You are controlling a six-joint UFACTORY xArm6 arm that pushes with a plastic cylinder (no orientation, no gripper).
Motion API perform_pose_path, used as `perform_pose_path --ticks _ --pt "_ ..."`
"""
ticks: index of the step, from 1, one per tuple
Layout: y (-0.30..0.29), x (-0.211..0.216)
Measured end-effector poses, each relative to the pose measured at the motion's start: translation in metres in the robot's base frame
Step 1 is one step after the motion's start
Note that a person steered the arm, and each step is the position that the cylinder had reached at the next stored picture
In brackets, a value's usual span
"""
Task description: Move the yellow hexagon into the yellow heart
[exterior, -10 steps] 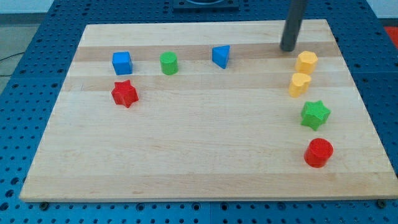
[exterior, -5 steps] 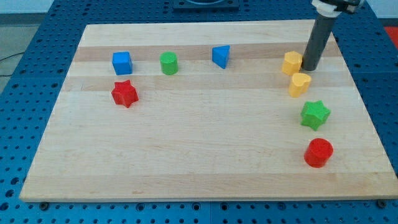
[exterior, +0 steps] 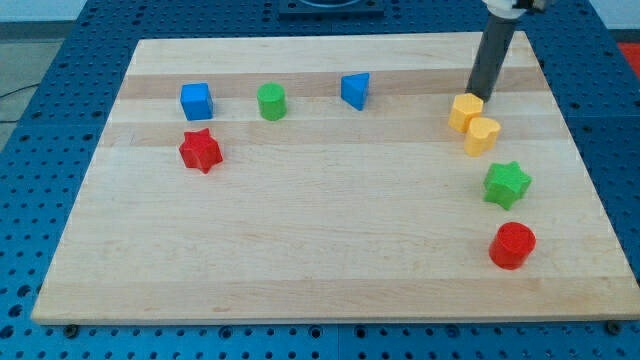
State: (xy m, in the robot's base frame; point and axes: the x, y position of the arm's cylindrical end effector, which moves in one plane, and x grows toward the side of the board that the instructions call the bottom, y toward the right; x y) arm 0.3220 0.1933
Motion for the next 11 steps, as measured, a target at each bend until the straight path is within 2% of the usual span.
perform_pose_path --ticks 1,3,6,10,11 --pt "-0.012 -0.010" --pt "-0.039 0.008" --pt "-0.028 0.048" --pt "-0.015 0.063" --pt "-0.086 0.063"
